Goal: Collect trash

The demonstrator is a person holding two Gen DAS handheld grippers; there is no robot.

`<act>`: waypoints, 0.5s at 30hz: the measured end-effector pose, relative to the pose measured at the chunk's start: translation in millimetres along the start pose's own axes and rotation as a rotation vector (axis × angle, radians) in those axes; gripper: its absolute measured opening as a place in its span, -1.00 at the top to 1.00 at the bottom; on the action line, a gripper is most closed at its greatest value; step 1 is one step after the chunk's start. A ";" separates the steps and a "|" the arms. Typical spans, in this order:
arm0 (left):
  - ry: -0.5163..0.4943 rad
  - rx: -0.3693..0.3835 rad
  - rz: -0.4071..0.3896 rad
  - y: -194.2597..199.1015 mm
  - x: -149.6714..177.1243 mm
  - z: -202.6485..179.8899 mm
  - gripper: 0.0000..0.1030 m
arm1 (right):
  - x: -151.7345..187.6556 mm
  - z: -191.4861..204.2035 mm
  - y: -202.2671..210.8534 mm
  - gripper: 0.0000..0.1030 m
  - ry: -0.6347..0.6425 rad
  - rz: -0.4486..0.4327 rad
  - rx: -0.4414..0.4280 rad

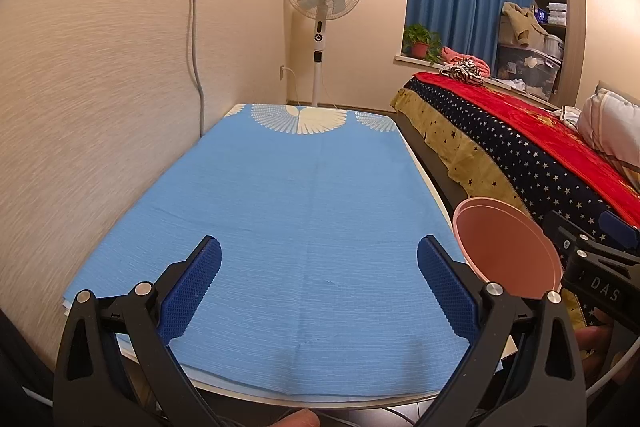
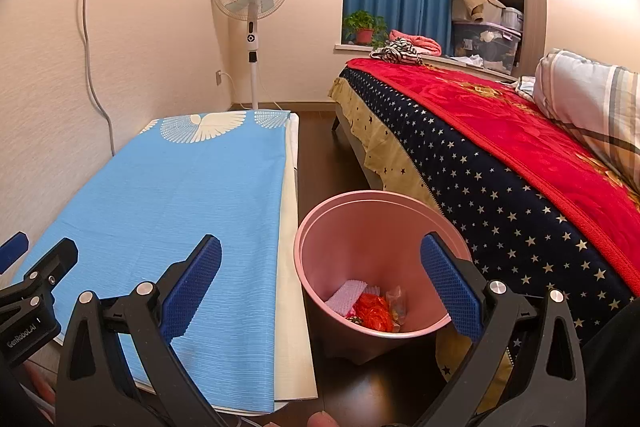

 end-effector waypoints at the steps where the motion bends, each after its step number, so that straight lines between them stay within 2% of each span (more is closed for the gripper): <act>1: 0.000 0.001 -0.001 0.0 -0.1 0.0 -0.85 | -0.7 -0.4 0.6 -0.90 -0.001 0.000 0.001; 15: -0.003 0.004 -0.003 2.1 1.9 -1.5 -0.85 | -2.1 -1.2 0.8 -0.90 0.001 -0.002 0.003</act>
Point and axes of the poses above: each gripper's, at about its wrist camera, not at the fingertips, and y roughly against the way its jaws point, z to its left, x to its underside, the point moved 7 cm from there along -y, roughly the way its jaws point, and after that the axes turned 1 degree about x, right-handed, at the moved point
